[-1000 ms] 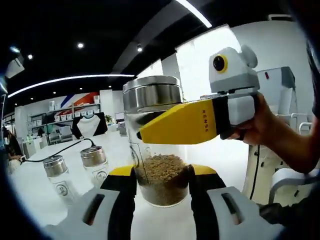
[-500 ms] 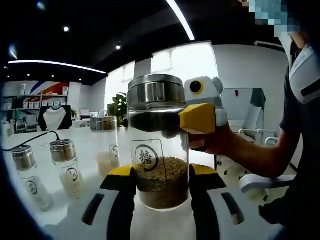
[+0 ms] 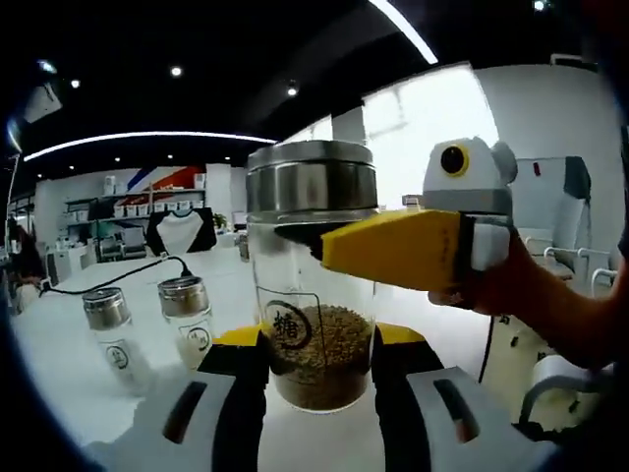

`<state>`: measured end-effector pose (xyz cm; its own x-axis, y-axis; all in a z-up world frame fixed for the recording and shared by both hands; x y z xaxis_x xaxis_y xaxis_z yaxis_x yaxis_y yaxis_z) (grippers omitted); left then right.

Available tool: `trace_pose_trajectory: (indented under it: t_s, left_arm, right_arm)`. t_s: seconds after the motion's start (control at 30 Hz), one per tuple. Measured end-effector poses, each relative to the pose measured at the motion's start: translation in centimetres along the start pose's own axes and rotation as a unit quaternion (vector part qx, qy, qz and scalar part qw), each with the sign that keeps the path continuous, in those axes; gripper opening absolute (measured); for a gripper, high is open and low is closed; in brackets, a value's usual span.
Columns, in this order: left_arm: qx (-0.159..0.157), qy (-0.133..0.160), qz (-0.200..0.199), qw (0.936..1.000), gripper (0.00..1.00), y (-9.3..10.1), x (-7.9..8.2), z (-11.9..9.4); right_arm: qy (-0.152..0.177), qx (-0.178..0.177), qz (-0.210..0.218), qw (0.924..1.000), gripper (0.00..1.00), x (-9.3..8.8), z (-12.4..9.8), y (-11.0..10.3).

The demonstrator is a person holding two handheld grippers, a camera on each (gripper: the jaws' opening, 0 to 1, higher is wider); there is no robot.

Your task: Rotate the seasoning bottle until the label or dispensing opening points toward the visible target arrow and the bottle remains upright within the marked orientation range

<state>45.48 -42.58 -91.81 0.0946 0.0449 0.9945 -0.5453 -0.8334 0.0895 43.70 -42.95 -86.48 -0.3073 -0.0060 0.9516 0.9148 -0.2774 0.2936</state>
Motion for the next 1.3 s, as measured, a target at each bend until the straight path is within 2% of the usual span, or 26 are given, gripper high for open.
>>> trace_pose_trajectory:
  t_s: [0.07, 0.13, 0.23, 0.27, 0.33, 0.37, 0.4, 0.43, 0.53, 0.67, 0.77, 0.87, 0.93, 0.97, 1.07, 1.13, 1.23, 1.3]
  left_arm:
    - [0.019, 0.001, 0.016, 0.9997, 0.43, -0.1, 0.1, 0.1]
    - [0.032, 0.005, 0.01, 0.9994, 0.43, -0.3, 0.0, 0.1]
    - [0.075, 0.041, 0.022, 0.9961, 0.43, -0.9, 0.7, -0.6]
    - [0.08, 0.047, 0.028, 0.9953, 0.43, -0.9, 0.8, -0.9]
    - [0.093, 0.062, 0.045, 0.9928, 0.43, -1.1, 1.2, -1.3]
    - [0.089, 0.061, 0.045, 0.9932, 0.43, -1.0, 1.2, -1.3]
    - [0.082, 0.059, 0.042, 0.994, 0.43, -1.0, 1.1, -1.3]
    - [0.06, 0.053, 0.017, 0.9967, 0.43, -0.9, 0.8, -1.1]
    - [0.045, 0.053, 0.027, 0.9972, 0.43, -1.2, 0.5, -1.0]
    - [-0.021, 0.055, 0.006, 0.9983, 0.42, 0.3, 0.4, -1.0]
    - [-0.041, 0.055, 0.009, 0.9976, 0.42, 0.6, 0.2, -0.9]
    - [-0.089, 0.048, -0.008, 0.9949, 0.42, 1.9, 0.0, -0.8]
    - [-0.134, 0.038, -0.028, 0.9899, 0.43, 2.7, -0.2, -1.1]
    - [-0.158, 0.034, -0.038, 0.9861, 0.43, 3.2, -0.3, -1.3]
    - [-0.199, 0.041, -0.059, 0.9773, 0.45, 4.1, -0.1, -1.7]
    - [-0.202, 0.041, -0.059, 0.9767, 0.45, 4.2, 0.1, -1.7]
    - [-0.195, 0.028, -0.06, 0.9787, 0.45, 4.3, 0.1, -1.5]
    - [-0.169, 0.02, -0.052, 0.984, 0.44, 3.8, -0.2, -1.2]
  right_arm:
    - [-0.007, -0.012, -0.006, 0.9999, 0.37, 0.0, 0.4, 0.0]
    - [-0.014, -0.023, -0.009, 0.9996, 0.38, -0.1, 0.8, 0.1]
    - [-0.01, -0.043, -0.01, 0.999, 0.38, 0.3, 1.4, 0.1]
    - [-0.008, -0.048, -0.008, 0.9988, 0.38, 0.4, 1.5, 0.1]
    - [-0.008, -0.072, 0.026, 0.9971, 0.38, 0.7, 1.6, 0.5]
    - [-0.008, -0.077, 0.036, 0.9963, 0.38, 0.7, 1.7, 0.5]
    - [-0.01, -0.079, 0.032, 0.9963, 0.38, 0.7, 1.7, 0.5]
    - [-0.02, -0.08, 0.026, 0.9962, 0.38, 0.4, 1.6, 0.5]
    - [-0.023, -0.075, 0.035, 0.9963, 0.38, 0.0, 1.1, 0.7]
    - [-0.019, -0.06, 0.059, 0.9963, 0.38, -0.2, 0.1, 1.1]
    - [-0.018, -0.042, 0.061, 0.9971, 0.38, -0.1, -0.4, 0.9]
    - [-0.017, -0.01, 0.051, 0.9985, 0.38, 0.1, -1.0, 0.5]
    - [-0.011, 0.028, 0.046, 0.9985, 0.38, 0.3, -1.6, -0.4]
    - [0.001, 0.05, 0.047, 0.9976, 0.38, 0.5, -1.9, -0.9]
    - [0.039, 0.083, 0.061, 0.994, 0.38, 1.3, -2.5, -1.7]
    - [0.053, 0.087, 0.064, 0.9928, 0.38, 1.6, -2.6, -1.8]
    - [0.047, 0.079, 0.067, 0.9935, 0.38, 1.4, -2.4, -1.6]
    - [0.045, 0.071, 0.059, 0.9947, 0.38, 1.2, -2.0, -1.5]
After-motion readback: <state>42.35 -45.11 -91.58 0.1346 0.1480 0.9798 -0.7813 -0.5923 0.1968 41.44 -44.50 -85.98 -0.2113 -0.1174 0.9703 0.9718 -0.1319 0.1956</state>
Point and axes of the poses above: the point that each gripper's makers call its tool centre point, and the gripper's own axes: z roughly forward along the fingers, y roughly to its right, x roughly out of its top, the point moved 2 cm from there along -z, roughly backward along the fingers, and after that the axes turned 12 degrees about -z, right-handed, at the moved point
